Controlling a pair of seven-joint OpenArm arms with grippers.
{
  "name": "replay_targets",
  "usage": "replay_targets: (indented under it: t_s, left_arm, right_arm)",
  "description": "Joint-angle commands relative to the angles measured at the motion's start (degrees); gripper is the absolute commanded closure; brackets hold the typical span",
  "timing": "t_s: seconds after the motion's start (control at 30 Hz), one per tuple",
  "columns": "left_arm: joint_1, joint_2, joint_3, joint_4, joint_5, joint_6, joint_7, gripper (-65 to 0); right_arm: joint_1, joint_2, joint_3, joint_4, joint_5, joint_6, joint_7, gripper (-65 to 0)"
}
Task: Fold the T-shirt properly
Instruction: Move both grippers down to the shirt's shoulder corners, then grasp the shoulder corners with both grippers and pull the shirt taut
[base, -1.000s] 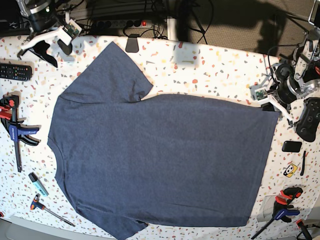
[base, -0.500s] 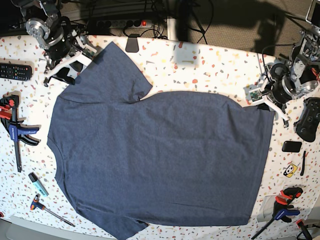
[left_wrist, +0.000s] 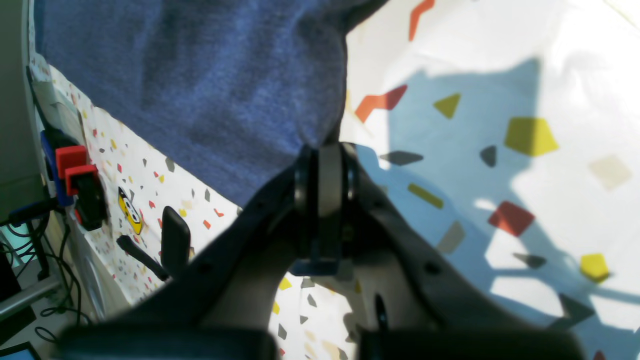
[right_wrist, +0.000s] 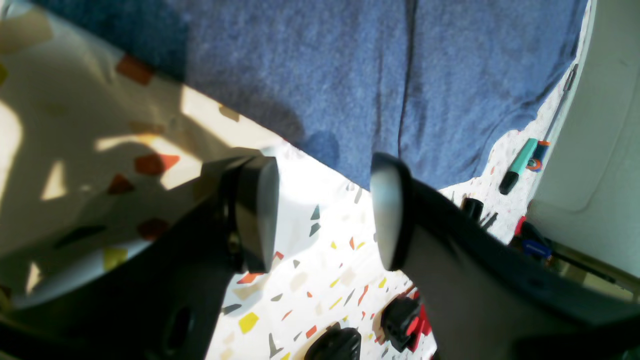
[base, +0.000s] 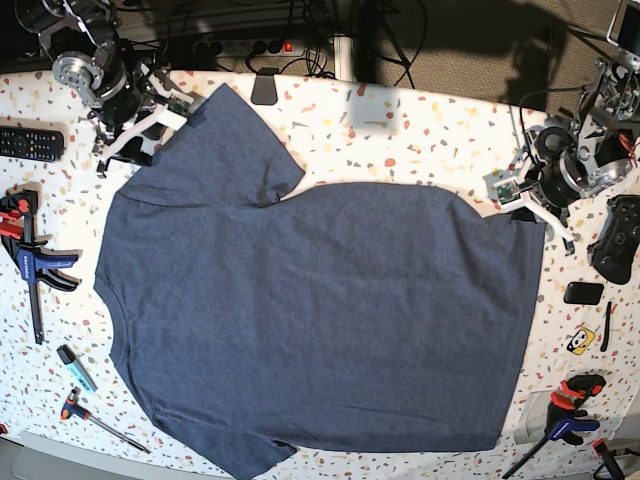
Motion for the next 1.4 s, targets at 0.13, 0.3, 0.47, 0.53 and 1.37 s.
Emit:
replay_targets:
  t_s: [0.13,0.3,0.47,0.53,1.37]
  left_arm:
    - [-0.63,-0.83,-0.28,0.61,-0.20,-0.44,2.01,0.0]
    - [-0.63,-0.83,-0.28,0.61,-0.22,-0.44,4.42,0.0]
    - [-0.63,-0.83,-0.28,0.61,-0.22,-0.44,4.42,0.0]
    - [-0.63,-0.83,-0.28,0.61,-0.22,-0.44,4.39,0.0]
    - [5.73,-1.18,-7.89,6.88,-20.24,-0.46,7.21,0.0]
  right_arm:
    - [4.92,0.79,-5.84,-1.49,1.90,0.79,-0.48,-30.3]
    - [11.21,0.79,-11.76,-5.77,1.92,0.79,-2.32,-30.3]
    - [15.78,0.79,-15.19,-9.31,1.95,1.09,-2.93,-30.2]
    - [16.81,0.76,-15.91,-9.29,1.97,3.61,-3.41,-28.6]
    - [11.74,7.48,-10.43,4.37,27.34,-0.37,-20.52,0.0]
